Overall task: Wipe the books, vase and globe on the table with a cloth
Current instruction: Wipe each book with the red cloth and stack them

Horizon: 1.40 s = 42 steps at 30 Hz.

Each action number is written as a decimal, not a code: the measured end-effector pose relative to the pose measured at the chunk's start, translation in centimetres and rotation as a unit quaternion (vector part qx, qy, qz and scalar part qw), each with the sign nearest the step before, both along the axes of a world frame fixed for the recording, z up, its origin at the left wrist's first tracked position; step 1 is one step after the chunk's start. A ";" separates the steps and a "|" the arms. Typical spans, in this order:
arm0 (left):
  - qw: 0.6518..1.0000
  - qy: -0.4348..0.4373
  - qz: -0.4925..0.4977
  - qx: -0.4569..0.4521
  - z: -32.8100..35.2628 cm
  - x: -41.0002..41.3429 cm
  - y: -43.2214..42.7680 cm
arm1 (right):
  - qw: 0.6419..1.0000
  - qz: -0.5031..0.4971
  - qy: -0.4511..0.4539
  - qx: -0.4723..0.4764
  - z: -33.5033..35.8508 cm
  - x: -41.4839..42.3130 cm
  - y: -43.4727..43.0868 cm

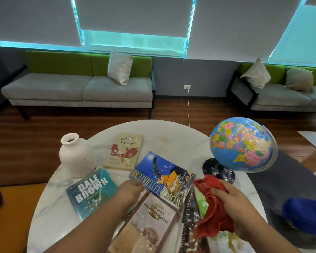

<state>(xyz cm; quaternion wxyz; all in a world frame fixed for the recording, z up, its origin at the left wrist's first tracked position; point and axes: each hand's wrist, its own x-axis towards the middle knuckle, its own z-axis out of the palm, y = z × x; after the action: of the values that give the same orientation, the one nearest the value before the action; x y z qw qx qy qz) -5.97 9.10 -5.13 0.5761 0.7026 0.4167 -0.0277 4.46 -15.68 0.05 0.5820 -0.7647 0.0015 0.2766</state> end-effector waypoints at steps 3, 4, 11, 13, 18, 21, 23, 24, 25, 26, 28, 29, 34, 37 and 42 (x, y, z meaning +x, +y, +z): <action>0.965 0.117 -0.159 0.170 -1.6 2.6 -0.9 | 1.000 -0.012 -0.009 -0.021 -0.7 2.0 0.4; 0.952 0.144 -0.189 0.192 -2.4 3.4 -1.2 | 0.999 -0.012 -0.015 -0.028 -1.1 2.7 0.5; 0.859 0.228 -0.280 0.362 -5.3 6.4 -1.8 | 0.997 0.013 -0.012 -0.073 -3.4 6.4 2.5; 0.854 0.222 -0.281 0.377 -5.9 6.8 -1.6 | 0.996 0.020 -0.015 -0.088 -3.8 7.1 3.2; 0.881 0.166 -0.241 0.371 -5.9 7.6 -0.8 | 0.988 0.069 -0.011 -0.135 -4.8 8.2 4.9; 0.927 0.096 -0.135 0.337 -6.2 7.1 -0.2 | 0.982 0.097 -0.031 -0.162 -4.7 8.9 5.6; 0.945 0.066 -0.011 0.319 -6.2 6.6 0.3 | 0.979 0.109 -0.036 -0.170 -4.4 9.5 6.0; 0.956 0.057 0.058 0.281 -6.3 6.5 0.6 | 0.979 0.109 -0.028 -0.169 -4.3 9.9 6.2; 0.968 0.051 0.124 0.213 -6.2 6.5 0.7 | 0.981 0.107 -0.014 -0.164 -4.1 10.1 6.3; 0.975 0.040 0.179 0.128 -6.2 6.8 0.8 | 0.982 0.103 0.002 -0.156 -4.1 10.3 6.3; 0.970 -0.002 0.243 -0.026 -6.3 7.4 0.7 | 0.987 0.089 0.029 -0.134 -4.0 10.5 6.2; 0.965 -0.018 0.255 -0.066 -6.4 7.6 0.5 | 0.988 0.084 0.035 -0.126 -4.0 10.4 6.1; 0.978 -0.005 0.210 0.013 -5.9 8.3 -1.0 | 0.990 0.082 0.051 -0.099 -3.8 9.3 5.5; 0.985 0.023 0.165 0.050 -6.0 8.7 -1.1 | 0.989 0.076 0.069 -0.105 -3.8 9.6 5.5; 0.984 0.019 0.177 0.031 -6.4 9.0 0.1 | 0.977 0.070 0.127 -0.158 -4.8 11.7 6.0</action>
<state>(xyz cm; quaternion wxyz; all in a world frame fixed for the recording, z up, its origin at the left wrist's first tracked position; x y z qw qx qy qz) 3.02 9.17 -11.50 0.5419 0.6348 0.5457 0.0742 16.20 -9.70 -4.75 0.4278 -0.8040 0.0654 0.4078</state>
